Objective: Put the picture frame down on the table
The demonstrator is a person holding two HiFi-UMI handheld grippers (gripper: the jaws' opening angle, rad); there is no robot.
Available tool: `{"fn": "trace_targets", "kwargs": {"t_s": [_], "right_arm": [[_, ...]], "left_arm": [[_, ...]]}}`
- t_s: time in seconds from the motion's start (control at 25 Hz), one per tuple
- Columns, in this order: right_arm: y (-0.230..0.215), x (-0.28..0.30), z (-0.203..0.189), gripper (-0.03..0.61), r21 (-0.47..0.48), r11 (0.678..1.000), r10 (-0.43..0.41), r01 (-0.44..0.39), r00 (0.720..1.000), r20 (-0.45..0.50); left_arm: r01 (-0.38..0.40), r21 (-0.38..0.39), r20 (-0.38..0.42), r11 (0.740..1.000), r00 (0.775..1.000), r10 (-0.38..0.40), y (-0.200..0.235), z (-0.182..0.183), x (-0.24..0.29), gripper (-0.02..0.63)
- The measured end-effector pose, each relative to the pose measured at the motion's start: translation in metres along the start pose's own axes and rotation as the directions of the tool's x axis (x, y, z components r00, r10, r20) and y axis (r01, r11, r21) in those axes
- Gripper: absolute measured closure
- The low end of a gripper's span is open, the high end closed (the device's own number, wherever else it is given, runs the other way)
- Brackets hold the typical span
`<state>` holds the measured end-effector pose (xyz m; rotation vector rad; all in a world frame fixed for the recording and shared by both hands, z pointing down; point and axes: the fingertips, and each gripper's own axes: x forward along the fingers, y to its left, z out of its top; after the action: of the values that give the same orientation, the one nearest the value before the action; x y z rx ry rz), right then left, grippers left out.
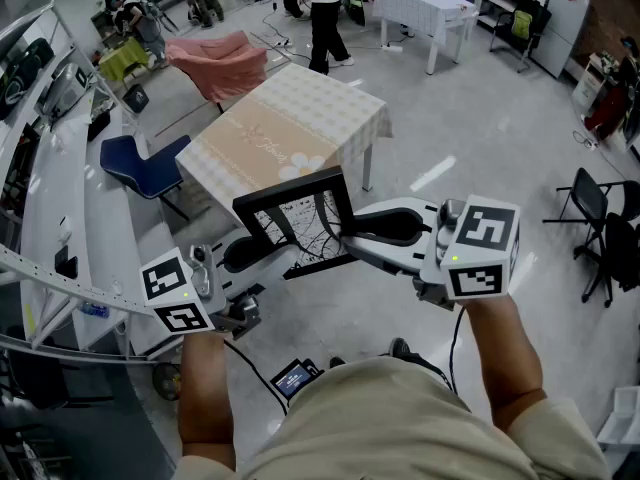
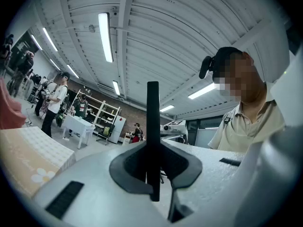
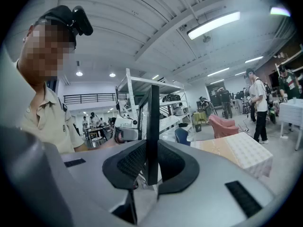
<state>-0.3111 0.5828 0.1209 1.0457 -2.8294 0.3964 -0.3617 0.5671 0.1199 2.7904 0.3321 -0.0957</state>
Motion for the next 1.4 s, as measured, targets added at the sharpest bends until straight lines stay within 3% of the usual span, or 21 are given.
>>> {"fn": "trace_targets", "kwargs": {"t_s": [0.96, 1.4], "right_arm": [[-0.002, 0.006, -0.009, 0.509, 0.054, 0.996, -0.072, 0.072, 0.997, -0.009], [-0.080, -0.015, -0.004, 0.509, 0.056, 0.998, -0.025, 0.024, 1.000, 0.006]], "left_arm": [[0.051, -0.038, -0.005, 0.998, 0.999, -0.051, 0.006, -0.008, -0.005, 0.565], [0.000, -0.046, -0.014, 0.999, 1.000, -0.001, 0.064, -0.002, 0.049, 0.565]]}}
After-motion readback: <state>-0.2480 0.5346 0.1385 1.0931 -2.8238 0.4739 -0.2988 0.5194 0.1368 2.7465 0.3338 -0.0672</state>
